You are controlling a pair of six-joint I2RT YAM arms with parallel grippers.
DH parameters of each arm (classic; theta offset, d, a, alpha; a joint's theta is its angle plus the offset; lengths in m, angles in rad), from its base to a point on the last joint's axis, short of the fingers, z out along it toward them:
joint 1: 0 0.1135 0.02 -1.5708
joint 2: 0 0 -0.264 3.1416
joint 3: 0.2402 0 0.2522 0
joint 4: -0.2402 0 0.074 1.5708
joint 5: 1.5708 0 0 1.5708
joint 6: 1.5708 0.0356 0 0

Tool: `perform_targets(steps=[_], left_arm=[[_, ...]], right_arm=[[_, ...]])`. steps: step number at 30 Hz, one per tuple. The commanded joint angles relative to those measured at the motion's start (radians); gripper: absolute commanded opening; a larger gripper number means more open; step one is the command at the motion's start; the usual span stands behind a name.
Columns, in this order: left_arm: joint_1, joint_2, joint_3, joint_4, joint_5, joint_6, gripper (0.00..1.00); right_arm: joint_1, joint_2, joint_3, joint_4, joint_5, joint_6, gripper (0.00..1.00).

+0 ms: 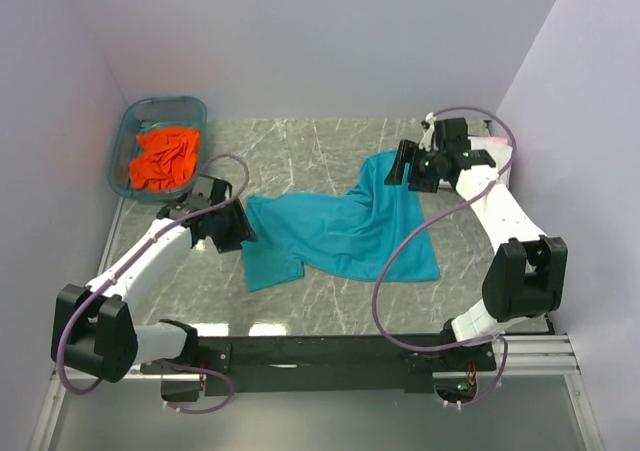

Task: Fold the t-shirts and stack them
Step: Flatten the tshirt out

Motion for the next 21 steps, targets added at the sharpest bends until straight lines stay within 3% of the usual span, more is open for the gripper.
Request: perform_targets(steps=[1,13,21], left_arm=[[-0.056,-0.007,-0.002,-0.109,-0.035,-0.016,0.52],[-0.096,-0.085,-0.186,-0.060,0.022,-0.100,0.43],[-0.127,0.016,-0.214,-0.031,0.017,-0.080,0.35]], right_arm=[[0.008,-0.042,-0.096,0.064,-0.041,0.041,0.76],[0.011,-0.131,-0.261,0.102,-0.051,0.058,0.75],[0.011,-0.171,-0.310,0.116,-0.054,0.065,0.75]])
